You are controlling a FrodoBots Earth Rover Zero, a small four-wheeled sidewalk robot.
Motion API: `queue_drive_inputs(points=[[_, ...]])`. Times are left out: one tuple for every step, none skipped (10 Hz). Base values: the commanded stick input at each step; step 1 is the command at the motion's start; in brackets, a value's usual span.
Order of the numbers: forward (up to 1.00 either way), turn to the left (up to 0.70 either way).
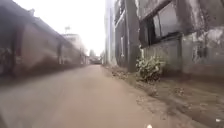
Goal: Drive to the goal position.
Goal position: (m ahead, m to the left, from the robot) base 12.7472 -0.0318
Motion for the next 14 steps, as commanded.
queue_drive_inputs(points=[[1.0,0.27],[1.0,0.21],[1.0,0.04],[1.0,0.0],[1.0,0.0],[1.0,0.15],[1.0,0.23],[1.0,0.06],[1.0,0.0],[1.0,0.0],[1.0,0.0],[1.0,0.0],[1.0,0.0],[1.0,0.0]])
